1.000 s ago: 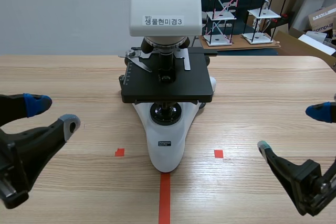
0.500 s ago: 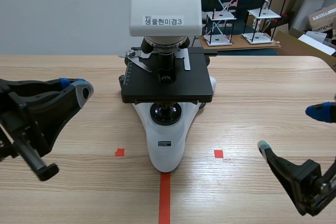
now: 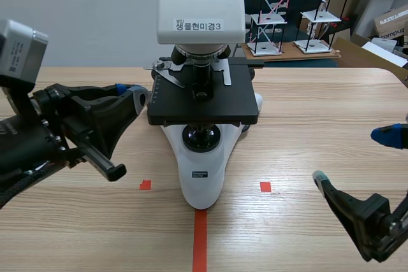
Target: Point at the objective lens
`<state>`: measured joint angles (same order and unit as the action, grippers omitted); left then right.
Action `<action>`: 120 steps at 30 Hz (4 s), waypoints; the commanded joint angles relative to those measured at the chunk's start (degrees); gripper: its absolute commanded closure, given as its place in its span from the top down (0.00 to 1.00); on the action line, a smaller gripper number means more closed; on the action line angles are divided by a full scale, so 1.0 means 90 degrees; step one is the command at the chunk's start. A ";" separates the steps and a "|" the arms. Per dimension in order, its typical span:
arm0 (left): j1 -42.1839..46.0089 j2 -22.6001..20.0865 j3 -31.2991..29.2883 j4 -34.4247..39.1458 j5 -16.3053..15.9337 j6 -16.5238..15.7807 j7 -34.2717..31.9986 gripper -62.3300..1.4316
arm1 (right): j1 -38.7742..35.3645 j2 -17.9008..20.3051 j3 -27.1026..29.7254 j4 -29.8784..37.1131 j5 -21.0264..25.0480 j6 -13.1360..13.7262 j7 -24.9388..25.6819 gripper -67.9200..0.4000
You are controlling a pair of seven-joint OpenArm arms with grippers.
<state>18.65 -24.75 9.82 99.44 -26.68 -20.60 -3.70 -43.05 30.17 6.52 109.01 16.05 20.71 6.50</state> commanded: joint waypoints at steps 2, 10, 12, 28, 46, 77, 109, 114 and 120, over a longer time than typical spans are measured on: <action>-0.0121 0.0027 0.0121 0.0070 -0.0012 0.0041 0.0070 0.05 | 0.0019 0.0049 0.0049 0.0119 0.0070 -0.0017 0.0100 0.91; -0.0342 0.0267 0.0352 0.0070 0.0243 0.0058 0.0148 0.05 | 0.0022 0.0049 0.0049 0.0119 0.0073 -0.0017 0.0102 0.91; -0.0391 0.0311 0.0432 0.0070 0.0262 0.0058 0.0211 0.05 | 0.0019 0.0049 0.0049 0.0119 0.0070 -0.0017 0.0119 0.91; -0.0814 0.0563 0.0848 0.0063 0.0933 0.0520 0.0396 0.05 | 0.0019 0.0049 0.0049 0.0119 0.0073 -0.0015 0.0121 0.91; -0.1336 0.0775 0.1166 -0.0889 0.1086 0.0534 0.0391 0.05 | 0.0019 0.0049 0.0049 0.0119 0.0073 -0.0015 0.0146 0.91; -0.1440 0.0860 0.1110 -0.0882 0.0845 0.0488 0.0204 0.05 | 0.0019 0.0049 0.0049 0.0119 0.0073 -0.0017 0.0146 0.91; -0.1460 0.0860 0.1110 -0.0882 0.0750 0.0488 0.0182 0.05 | 0.0019 0.0049 0.0049 0.0119 0.0070 -0.0017 0.0143 0.91; -0.1460 0.0860 0.1110 -0.0882 0.0748 0.0488 0.0148 0.05 | 0.0019 0.0049 0.0049 0.0119 0.0070 -0.0017 0.0143 0.91; -0.1460 0.0860 0.1110 -0.0882 0.0748 0.0488 0.0131 0.05 | 0.0019 0.0049 0.0049 0.0119 0.0073 -0.0015 0.0143 0.91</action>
<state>6.00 -17.28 20.08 90.56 -19.53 -16.14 -1.76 -43.05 30.15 6.52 109.01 16.05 20.71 6.98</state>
